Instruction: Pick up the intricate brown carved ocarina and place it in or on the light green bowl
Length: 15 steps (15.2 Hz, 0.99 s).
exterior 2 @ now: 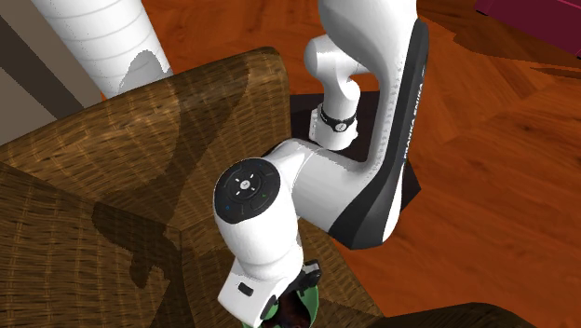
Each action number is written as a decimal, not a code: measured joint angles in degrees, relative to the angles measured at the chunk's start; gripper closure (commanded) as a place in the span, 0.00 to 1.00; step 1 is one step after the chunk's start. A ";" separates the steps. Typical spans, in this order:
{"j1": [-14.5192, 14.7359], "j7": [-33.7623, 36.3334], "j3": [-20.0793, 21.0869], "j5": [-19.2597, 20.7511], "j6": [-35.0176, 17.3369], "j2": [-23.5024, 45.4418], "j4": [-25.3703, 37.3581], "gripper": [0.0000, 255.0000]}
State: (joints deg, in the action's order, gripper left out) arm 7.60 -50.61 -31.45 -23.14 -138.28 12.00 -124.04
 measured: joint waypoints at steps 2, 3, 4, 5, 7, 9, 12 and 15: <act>-0.44 -1.25 0.45 -1.43 -1.14 1.26 -0.25 1.00; -0.54 -1.52 0.54 -1.73 -1.37 1.52 -0.30 1.00; -0.58 -1.62 0.61 -1.89 -1.47 1.69 -0.27 1.00; -0.60 -1.68 0.65 -1.98 -1.53 1.78 -0.25 1.00; -0.60 -1.70 0.67 -2.04 -1.57 1.83 -0.24 1.00; -0.60 -1.71 0.68 -2.05 -1.59 1.84 -0.24 0.00; -0.60 -1.71 0.68 -2.06 -1.59 1.84 -0.24 0.00; -0.60 -1.71 0.69 -2.06 -1.60 1.84 -0.23 0.00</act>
State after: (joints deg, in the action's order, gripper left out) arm 7.00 -52.32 -30.77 -25.20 -139.87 13.84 -124.28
